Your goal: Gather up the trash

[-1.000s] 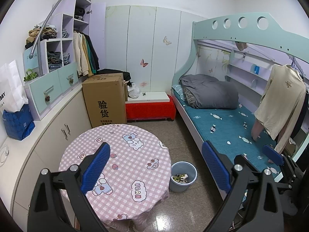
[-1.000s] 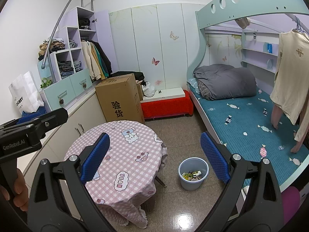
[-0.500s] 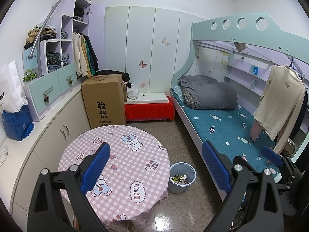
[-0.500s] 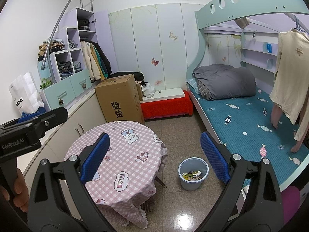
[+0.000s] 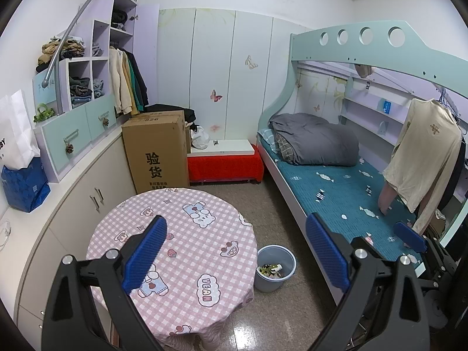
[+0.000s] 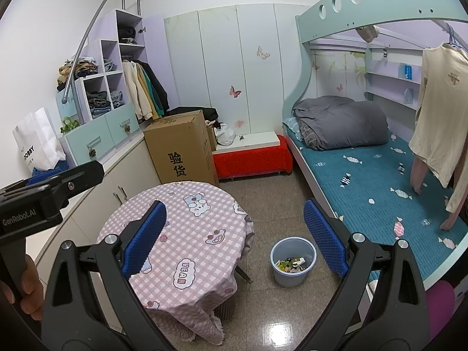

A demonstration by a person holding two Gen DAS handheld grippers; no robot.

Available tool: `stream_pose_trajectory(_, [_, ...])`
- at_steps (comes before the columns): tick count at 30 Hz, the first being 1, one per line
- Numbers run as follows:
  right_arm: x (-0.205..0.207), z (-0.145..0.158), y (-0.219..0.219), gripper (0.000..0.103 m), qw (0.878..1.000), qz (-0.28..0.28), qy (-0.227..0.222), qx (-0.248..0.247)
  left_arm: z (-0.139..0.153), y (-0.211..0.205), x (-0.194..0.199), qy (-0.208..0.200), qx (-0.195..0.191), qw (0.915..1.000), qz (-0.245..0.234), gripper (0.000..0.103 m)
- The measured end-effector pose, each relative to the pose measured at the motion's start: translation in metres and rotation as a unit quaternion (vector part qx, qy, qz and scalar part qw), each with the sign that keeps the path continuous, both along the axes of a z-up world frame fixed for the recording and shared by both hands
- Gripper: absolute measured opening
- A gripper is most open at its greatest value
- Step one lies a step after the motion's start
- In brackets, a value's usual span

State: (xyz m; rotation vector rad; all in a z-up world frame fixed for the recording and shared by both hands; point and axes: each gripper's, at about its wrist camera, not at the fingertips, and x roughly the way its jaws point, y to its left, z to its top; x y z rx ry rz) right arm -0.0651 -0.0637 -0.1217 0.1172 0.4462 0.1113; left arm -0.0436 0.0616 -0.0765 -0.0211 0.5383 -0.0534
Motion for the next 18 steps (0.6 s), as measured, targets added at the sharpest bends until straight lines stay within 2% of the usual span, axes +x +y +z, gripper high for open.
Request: stream_pose_trajectory(18, [0.0012, -0.0003, -0.0001, 0.093, 1.0, -0.001, 0.002, 0.0, -0.0014, 0.0008, 0.0031, 0.001, -0.004, 1.0, -0.001, 0.094])
